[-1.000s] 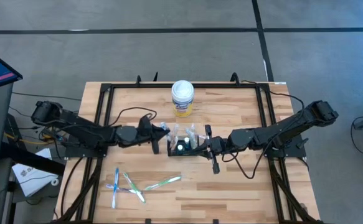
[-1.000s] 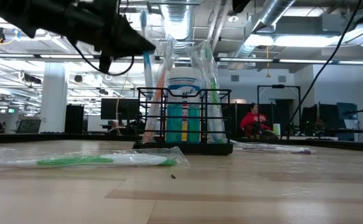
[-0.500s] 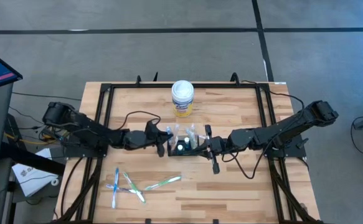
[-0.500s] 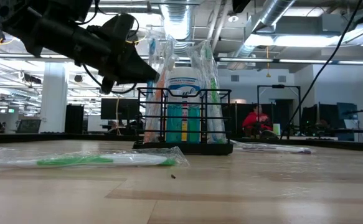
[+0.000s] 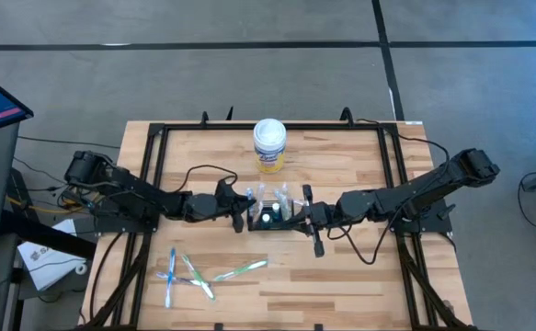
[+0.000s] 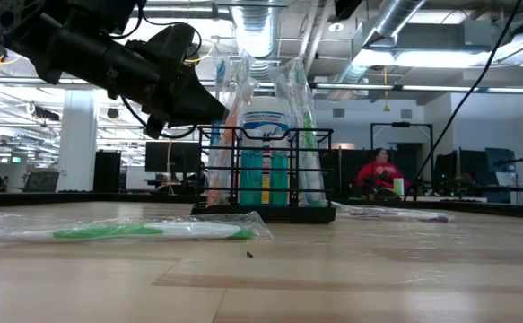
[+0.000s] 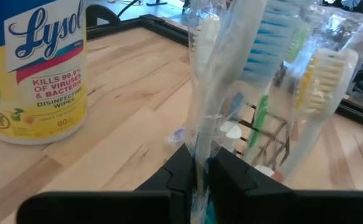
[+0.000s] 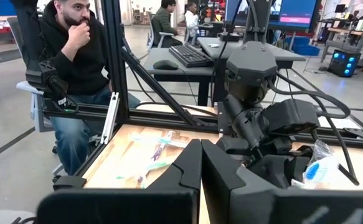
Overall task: Pick & Place toothbrushing station
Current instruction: Put the top blue toothbrush into the mesh organizer
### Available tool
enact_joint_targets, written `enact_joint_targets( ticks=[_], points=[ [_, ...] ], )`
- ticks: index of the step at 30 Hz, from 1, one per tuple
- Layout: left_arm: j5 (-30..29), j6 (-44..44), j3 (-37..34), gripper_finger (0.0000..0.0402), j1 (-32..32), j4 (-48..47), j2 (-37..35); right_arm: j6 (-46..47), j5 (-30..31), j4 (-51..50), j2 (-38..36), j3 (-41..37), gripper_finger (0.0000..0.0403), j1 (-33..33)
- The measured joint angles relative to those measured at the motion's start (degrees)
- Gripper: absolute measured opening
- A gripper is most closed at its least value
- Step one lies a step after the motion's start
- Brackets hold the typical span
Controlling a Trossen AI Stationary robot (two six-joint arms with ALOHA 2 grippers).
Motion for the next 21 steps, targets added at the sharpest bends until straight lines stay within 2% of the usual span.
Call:
enact_joint_targets(
  ticks=[13,21],
  points=[
    [0.2,0.2,0.0,0.0037,0.0,-1.6,0.0,0.0,0.0,-1.2,0.0,0.0,0.0000,0.0],
    [0.2,0.5,0.0,0.0095,0.0,-1.5,-0.2,0.0,0.0,-1.2,0.0,0.0,0.0000,0.0]
  ],
)
